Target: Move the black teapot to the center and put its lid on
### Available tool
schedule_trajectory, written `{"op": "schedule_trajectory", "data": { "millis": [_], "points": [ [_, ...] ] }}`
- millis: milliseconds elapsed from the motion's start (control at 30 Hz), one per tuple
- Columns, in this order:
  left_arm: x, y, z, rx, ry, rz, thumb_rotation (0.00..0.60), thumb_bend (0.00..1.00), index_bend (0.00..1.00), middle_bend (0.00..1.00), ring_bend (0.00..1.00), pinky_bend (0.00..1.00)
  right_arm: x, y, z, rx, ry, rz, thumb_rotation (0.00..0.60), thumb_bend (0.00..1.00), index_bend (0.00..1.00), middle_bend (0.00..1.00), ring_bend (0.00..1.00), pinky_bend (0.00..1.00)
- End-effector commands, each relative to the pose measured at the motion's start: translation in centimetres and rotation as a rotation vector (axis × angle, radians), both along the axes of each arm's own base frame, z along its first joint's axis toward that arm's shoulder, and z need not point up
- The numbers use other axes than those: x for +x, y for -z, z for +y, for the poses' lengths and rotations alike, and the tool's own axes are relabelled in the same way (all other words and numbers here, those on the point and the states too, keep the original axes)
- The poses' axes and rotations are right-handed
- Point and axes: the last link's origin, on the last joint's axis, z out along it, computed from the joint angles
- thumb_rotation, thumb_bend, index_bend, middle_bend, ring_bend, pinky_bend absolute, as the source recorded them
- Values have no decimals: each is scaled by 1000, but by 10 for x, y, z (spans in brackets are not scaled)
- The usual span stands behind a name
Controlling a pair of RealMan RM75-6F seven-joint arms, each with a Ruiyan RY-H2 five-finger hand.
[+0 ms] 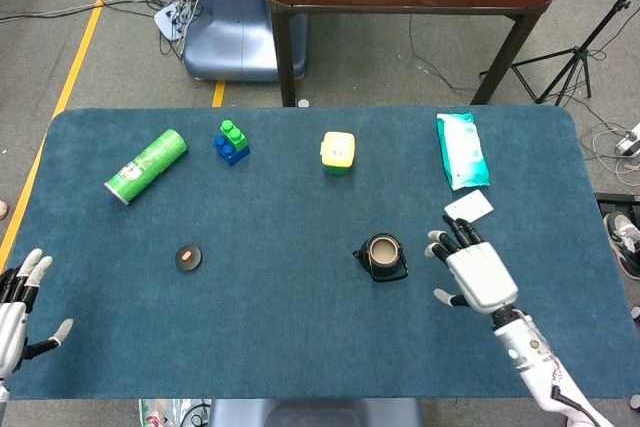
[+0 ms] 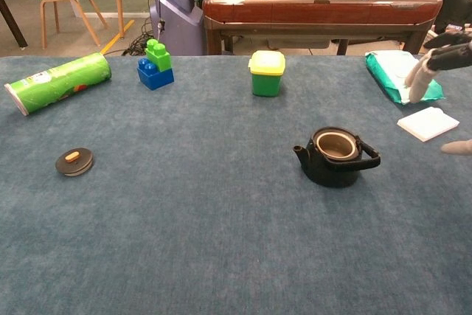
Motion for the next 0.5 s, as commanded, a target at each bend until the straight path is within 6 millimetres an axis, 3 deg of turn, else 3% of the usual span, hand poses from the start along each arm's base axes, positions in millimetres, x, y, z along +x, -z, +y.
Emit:
{"op": "schedule_trajectory", "data": {
  "millis": [33, 500],
  "points": [
    [0, -2, -1, 1, 0, -6, 600, 257, 23, 0, 0, 0, 4, 22, -10, 21, -27, 38, 600, 132, 396, 251, 61, 100],
    [2, -3, -3, -3, 5, -19, 600, 256, 23, 0, 0, 0, 9, 70, -25, 41, -77, 95, 600, 132, 430, 251, 61, 100]
  ]
}}
